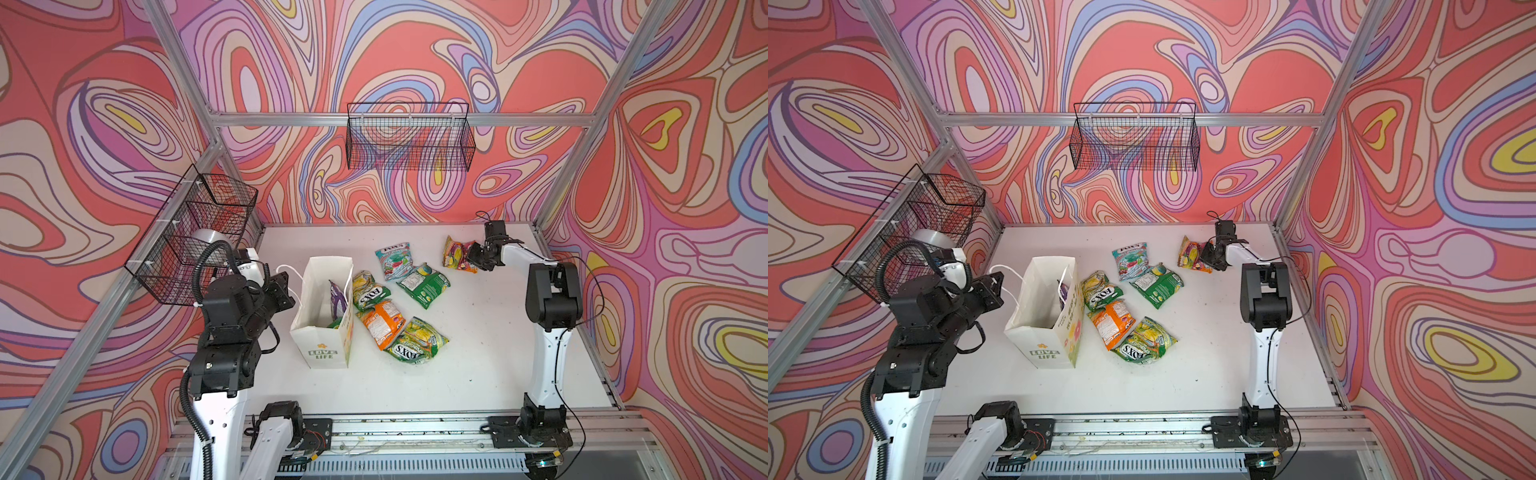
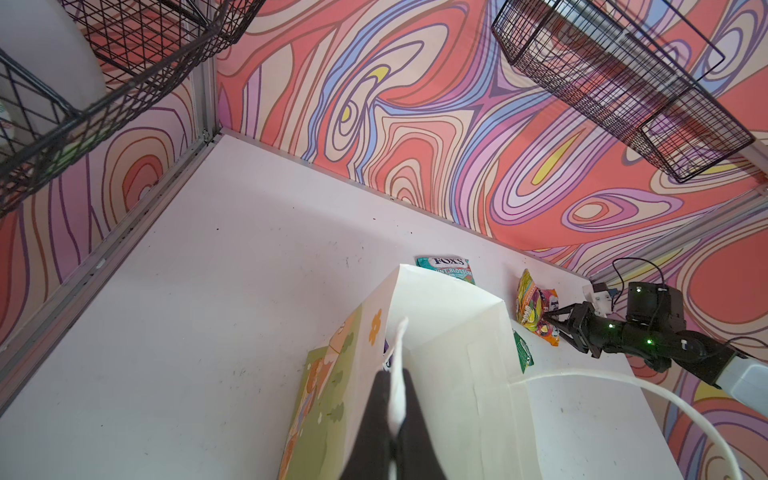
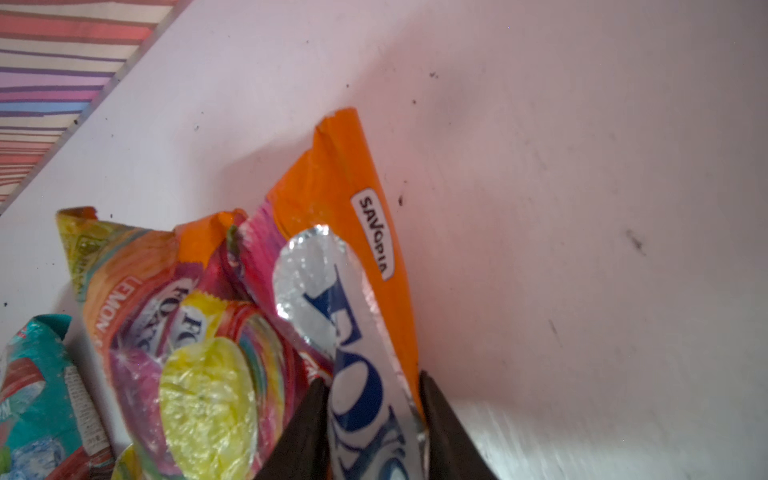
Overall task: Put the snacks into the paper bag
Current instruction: 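Lower the right gripper onto the orange Fruits packet and grasp it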
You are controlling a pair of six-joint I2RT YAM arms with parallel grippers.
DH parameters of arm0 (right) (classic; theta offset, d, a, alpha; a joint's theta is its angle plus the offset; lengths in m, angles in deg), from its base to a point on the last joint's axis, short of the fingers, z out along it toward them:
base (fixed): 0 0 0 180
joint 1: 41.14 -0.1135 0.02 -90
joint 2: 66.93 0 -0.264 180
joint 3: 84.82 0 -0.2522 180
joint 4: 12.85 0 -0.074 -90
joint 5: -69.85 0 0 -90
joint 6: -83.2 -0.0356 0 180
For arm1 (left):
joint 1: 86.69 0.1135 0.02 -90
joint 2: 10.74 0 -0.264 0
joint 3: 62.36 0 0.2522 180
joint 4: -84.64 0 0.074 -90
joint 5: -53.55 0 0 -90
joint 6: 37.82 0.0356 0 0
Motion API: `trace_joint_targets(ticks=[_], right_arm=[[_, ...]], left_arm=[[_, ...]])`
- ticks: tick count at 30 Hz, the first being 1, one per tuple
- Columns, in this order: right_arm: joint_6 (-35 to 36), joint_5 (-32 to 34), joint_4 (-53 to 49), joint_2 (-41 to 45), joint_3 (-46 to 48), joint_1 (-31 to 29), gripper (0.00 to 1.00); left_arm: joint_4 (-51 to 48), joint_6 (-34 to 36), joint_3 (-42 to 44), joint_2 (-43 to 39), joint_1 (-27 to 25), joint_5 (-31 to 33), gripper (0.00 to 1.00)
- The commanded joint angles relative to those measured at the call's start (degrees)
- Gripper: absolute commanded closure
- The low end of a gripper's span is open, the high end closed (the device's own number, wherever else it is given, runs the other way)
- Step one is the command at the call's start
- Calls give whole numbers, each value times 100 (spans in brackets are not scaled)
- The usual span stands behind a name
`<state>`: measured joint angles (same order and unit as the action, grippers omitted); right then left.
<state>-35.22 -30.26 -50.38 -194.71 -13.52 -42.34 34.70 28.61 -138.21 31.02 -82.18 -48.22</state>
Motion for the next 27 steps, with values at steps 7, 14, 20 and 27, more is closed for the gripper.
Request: trace_joint_targets(ticks=[7, 14, 20, 27], right_arm=[[-109, -124, -3, 566, 647, -13, 88], [-207, -182, 126, 1098, 1056, -13, 96], [-335, -306, 254, 1555, 1450, -13, 100], [-475, -468, 338, 2225, 1925, -13, 100]], left_arm=[[136, 86, 66, -15, 23, -60, 100], [140, 81, 64, -25, 10, -73, 100], [129, 83, 68, -10, -3, -71, 100], [129, 81, 69, -10, -33, -73, 100]])
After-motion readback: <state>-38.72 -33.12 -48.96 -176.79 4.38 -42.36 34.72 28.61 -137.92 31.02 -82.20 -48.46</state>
